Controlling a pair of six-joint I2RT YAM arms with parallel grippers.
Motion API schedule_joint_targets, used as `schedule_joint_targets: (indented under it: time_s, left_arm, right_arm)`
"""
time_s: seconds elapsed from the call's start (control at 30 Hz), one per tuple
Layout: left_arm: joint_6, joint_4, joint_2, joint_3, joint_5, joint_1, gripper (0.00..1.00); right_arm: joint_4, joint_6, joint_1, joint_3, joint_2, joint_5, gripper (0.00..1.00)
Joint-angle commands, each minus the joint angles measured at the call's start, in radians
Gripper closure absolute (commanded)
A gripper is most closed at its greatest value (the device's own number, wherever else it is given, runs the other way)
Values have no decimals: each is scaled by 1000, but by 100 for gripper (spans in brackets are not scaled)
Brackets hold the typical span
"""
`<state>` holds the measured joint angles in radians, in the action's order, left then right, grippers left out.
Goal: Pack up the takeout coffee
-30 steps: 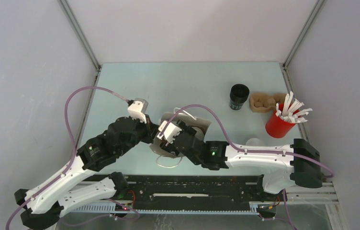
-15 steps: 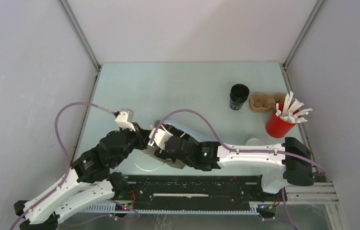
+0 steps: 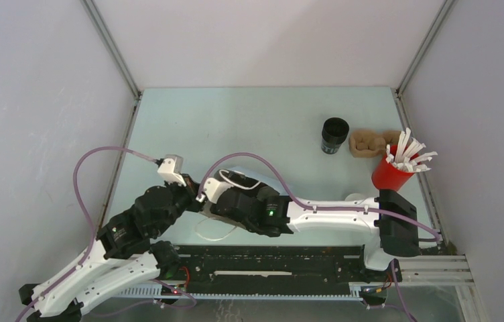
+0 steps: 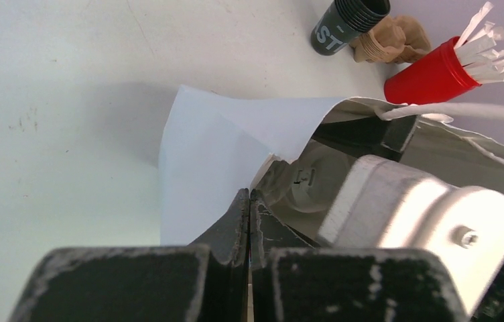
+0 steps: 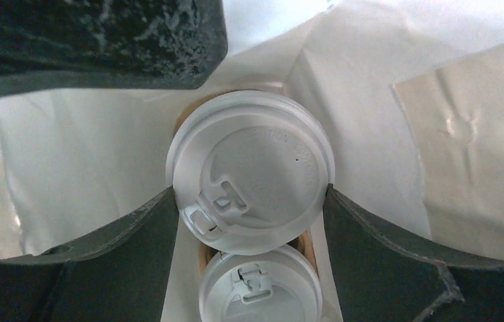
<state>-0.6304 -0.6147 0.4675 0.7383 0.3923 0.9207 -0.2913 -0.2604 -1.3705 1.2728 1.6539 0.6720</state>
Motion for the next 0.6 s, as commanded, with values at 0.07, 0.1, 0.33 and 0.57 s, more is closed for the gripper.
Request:
schedule_joint_targets:
  time_s: [0.07, 0.1, 0.33, 0.57]
  left_arm:
    - [6, -16, 6, -4, 6, 4, 100]
    - [7, -16, 7, -4, 4, 4, 100]
    - [17, -34, 4, 4, 7, 4, 100]
    - [30, -43, 18, 21, 14, 4, 100]
  right_arm:
    - [-13, -10, 10, 39, 29, 35, 69]
    - [-16, -9, 12, 39, 35, 39, 68]
    - [-21, 19, 39, 39, 60, 18, 69]
    - [-17, -18, 40, 39, 73, -27, 69]
